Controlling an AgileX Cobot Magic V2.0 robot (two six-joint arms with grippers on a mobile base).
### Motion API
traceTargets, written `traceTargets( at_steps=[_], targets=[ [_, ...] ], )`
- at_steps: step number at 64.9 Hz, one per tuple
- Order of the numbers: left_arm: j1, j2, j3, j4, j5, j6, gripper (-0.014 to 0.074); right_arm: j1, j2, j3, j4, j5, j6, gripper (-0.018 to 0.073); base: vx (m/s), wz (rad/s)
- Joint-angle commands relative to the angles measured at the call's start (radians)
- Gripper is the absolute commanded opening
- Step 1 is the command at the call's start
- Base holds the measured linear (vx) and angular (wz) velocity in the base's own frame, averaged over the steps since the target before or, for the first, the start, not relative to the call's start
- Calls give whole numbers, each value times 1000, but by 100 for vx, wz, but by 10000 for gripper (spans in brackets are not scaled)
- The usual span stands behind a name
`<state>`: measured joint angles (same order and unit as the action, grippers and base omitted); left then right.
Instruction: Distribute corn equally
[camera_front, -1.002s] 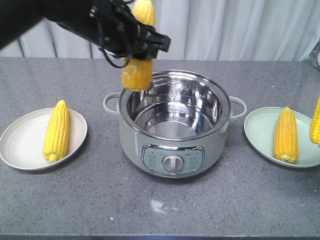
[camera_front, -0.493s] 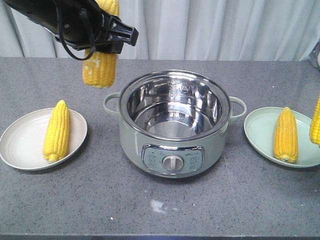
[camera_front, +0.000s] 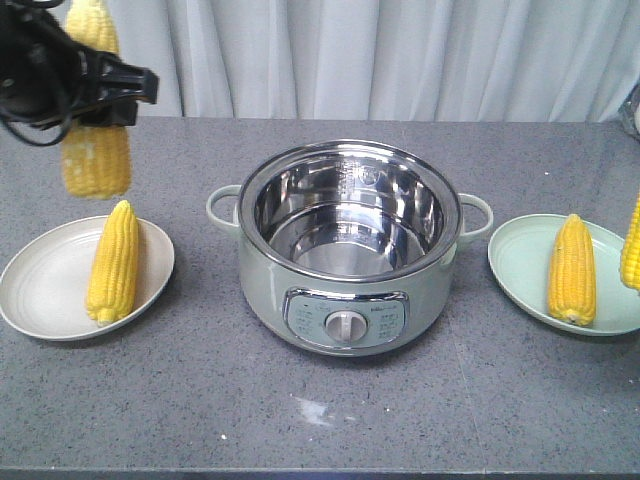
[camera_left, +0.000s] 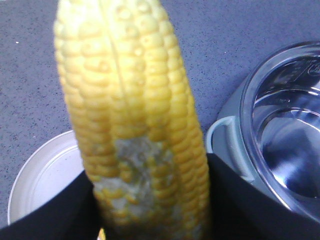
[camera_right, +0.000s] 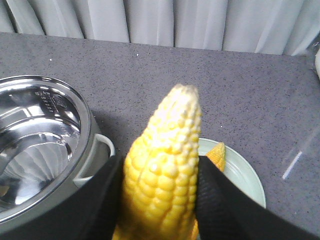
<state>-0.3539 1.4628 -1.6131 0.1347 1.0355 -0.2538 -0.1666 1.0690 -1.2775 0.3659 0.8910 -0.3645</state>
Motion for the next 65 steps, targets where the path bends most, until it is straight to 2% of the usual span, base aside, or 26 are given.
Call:
traceTargets(
  at_steps=[1, 16, 65],
  targets=[
    [10, -96, 28, -8, -90, -11, 72, -7, -16, -25, 15, -63, -4, 193, 0, 0],
    [10, -158, 54, -6, -92, -11, 72, -7, -16, -25, 15, -62, -4, 193, 0, 0],
    [10, -155, 51, -8, -66, -8, 72, -7, -16, -25, 15, -60, -4, 193, 0, 0]
  ],
)
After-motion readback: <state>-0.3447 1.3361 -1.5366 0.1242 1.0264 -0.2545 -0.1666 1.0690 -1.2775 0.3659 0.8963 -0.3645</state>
